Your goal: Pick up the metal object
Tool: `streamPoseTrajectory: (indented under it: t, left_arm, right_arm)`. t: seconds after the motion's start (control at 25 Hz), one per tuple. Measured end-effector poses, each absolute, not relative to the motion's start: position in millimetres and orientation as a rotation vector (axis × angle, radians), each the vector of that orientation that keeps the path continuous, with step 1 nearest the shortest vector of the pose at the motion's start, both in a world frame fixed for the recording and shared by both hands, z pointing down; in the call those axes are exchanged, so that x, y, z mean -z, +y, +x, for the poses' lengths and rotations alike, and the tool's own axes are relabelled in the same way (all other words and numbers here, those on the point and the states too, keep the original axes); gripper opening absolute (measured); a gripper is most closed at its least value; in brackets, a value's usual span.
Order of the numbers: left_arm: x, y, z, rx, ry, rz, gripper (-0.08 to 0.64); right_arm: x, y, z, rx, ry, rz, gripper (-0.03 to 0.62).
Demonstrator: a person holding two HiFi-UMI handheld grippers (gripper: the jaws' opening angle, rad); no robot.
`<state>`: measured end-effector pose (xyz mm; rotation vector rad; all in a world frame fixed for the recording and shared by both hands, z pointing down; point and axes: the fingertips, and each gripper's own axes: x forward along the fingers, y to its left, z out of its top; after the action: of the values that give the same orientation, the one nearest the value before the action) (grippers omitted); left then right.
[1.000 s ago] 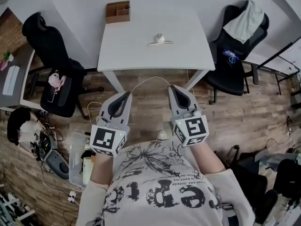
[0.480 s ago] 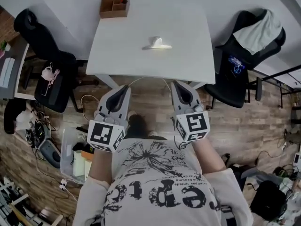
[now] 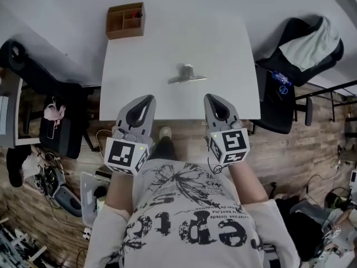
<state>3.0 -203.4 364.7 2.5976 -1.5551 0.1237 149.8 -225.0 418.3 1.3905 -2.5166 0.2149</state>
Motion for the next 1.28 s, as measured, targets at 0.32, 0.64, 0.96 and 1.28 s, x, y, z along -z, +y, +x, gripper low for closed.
streamPoseTrajectory:
  t: [0.32,0.64,0.96,1.28]
  left_arm:
    - [-381.5,-298.0,-27.6,-0.076,-1.445,2.638,0.011]
    - [-412.8,-351.4,-45.1,-0.075,-1.398,2.629,0.011]
    - [-446.3,-377.7,-50.1,-0.134,-1.361,2.607,0.012]
    - [-474.4,-389.8,-55.0,-0.188,-1.324,2.569,0.012]
  right_arm:
    - [-448.1,-319.8,111.9,-0.280,-2.431,1.432,-0.008]
    - [-519.3,-365.9,95.9,-0.439,-2.304,1.340,0.082]
    - [-610.3,-390.0,99.1,-0.604,-2.108,1.277,0.283]
    - [-655.7,-405.7,103.0,-0.728,-1.951,1.238,0.316]
